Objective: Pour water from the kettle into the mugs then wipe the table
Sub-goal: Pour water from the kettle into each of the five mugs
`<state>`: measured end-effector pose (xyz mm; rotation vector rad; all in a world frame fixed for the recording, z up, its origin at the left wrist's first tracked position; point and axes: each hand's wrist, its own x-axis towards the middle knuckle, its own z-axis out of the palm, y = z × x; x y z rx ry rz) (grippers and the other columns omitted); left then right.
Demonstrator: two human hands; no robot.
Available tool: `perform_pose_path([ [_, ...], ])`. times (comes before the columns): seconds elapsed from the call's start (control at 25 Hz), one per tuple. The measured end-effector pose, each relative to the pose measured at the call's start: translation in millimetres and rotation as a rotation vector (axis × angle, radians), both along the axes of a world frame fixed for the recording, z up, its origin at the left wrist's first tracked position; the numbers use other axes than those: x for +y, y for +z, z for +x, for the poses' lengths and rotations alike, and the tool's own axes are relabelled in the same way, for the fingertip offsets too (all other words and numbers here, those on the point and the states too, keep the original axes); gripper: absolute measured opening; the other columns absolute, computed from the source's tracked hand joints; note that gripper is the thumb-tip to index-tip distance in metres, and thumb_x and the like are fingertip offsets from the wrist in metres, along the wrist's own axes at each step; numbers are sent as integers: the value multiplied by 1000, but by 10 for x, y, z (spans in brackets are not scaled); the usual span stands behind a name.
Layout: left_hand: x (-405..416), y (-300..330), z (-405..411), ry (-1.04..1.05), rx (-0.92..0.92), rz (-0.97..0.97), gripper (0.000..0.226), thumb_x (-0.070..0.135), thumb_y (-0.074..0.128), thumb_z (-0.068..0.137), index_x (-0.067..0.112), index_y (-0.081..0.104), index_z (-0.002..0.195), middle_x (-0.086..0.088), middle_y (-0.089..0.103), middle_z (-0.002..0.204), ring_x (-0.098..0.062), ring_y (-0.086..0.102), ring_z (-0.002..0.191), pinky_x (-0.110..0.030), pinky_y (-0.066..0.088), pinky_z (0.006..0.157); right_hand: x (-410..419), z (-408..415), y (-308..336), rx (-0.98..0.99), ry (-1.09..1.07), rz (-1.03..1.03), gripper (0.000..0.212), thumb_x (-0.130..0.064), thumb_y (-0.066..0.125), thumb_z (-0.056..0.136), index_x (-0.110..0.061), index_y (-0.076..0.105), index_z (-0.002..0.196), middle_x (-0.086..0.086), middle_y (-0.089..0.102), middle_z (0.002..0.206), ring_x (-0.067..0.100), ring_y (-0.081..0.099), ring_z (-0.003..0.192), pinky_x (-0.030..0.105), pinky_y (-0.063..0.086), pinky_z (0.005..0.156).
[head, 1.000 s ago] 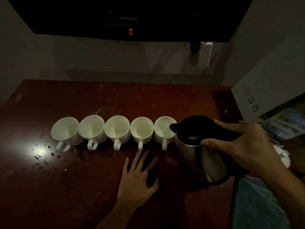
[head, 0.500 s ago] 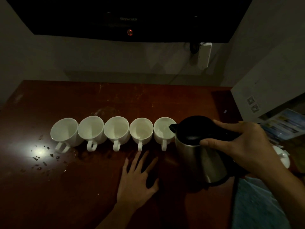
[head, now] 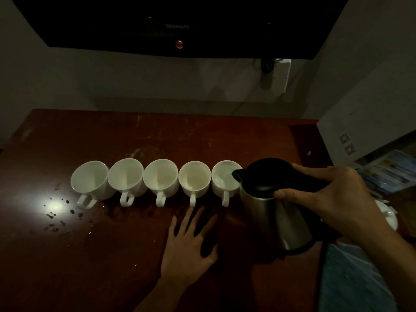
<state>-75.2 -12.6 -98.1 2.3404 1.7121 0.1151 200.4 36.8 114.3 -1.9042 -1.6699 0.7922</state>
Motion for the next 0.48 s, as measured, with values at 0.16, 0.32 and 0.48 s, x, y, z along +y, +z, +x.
perform_pose_path([
  [0.16,2,-7,-4,-2,6,-4,74,73,45,89,46,26,155,1,26,164,-23,10,154,-49,-7,120,9,-7,-15,-10,6,-3,98,-64,78,44,-19,67,130,-7,70,121,4,66,100,18,51,76],
  [0.32,6,-15,3,1,14,5,73,74,42,90,47,25,155,1,24,165,-23,9,155,-53,1,119,7,-14,-18,-3,7,-3,97,-65,78,45,-20,67,131,-7,71,121,5,66,101,25,54,81],
  [0.48,13,-7,3,2,14,-2,72,73,43,90,47,26,155,1,25,164,-23,11,154,-55,6,118,2,-19,-21,-23,19,14,100,-68,76,44,-20,66,131,-4,71,123,6,67,102,26,55,83],
])
